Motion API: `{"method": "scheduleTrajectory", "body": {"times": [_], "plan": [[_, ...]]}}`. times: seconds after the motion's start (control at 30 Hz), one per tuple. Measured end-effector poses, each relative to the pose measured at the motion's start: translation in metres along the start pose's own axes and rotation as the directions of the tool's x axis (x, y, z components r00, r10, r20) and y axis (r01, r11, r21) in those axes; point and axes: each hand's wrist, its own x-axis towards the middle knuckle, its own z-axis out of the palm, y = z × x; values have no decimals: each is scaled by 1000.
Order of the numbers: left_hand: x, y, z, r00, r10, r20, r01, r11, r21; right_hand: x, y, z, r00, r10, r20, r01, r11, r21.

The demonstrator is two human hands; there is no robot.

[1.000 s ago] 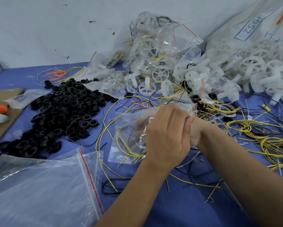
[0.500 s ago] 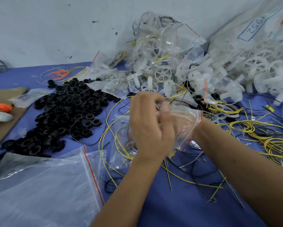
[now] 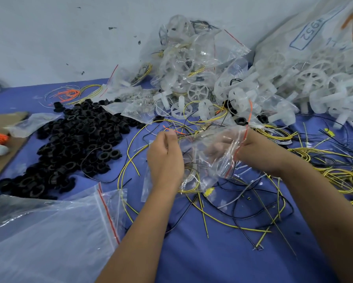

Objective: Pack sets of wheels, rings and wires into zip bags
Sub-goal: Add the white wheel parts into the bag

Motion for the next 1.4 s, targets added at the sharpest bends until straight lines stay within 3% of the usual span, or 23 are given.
{"method": "scheduleTrajectory", "body": {"times": [0.1, 0.2, 0.37, 0.43, 0.53, 0.7, 0.83, 1.0, 1.1, 1.2, 1.3, 1.4], "plan": [[3, -2, -1, 994, 75, 76, -92, 964, 250, -9, 5, -9, 999, 40, 19, -39, 997, -65], [4, -6, -3, 979, 126, 163, -189, 861, 472, -15, 1, -9, 988, 97, 123, -83, 990, -116], [6, -9, -11, 971, 145, 189, -232, 760, 608, -13, -5, 1, 984, 111, 138, -35, 886, -462], [10, -10, -17, 974, 142, 177, -224, 728, 648, -9, -7, 3, 979, 151, 139, -57, 850, -523], [20, -12, -29, 977, 144, 160, -215, 684, 697, -7, -6, 2, 969, 200, 146, -97, 849, -520], [35, -20, -47, 982, 123, 141, -187, 639, 746, -6, -3, -4, 985, 160, 58, -123, 904, -410], [38, -23, -53, 989, 122, 85, -144, 655, 741, -6, 5, -10, 978, 120, -170, -172, 924, -341], [37, -19, -58, 987, 157, -26, -90, 680, 728, -7, 5, -12, 967, 37, -253, -136, 912, -387], [30, -7, -50, 946, 317, -69, -202, 742, 639, -5, 1, -7, 986, -2, -168, -89, 843, -531], [17, 10, -33, 899, 430, -84, -354, 825, 440, 1, 2, -1, 998, 53, -35, -62, 693, -718], [-8, 27, -13, 868, 496, 27, -483, 829, 281, 9, 5, 7, 998, 41, -52, -66, 634, -770], [-26, 31, 2, 847, 482, 223, -531, 786, 316, 15, 7, 14, 998, 25, -59, -62, 602, -796]]}}
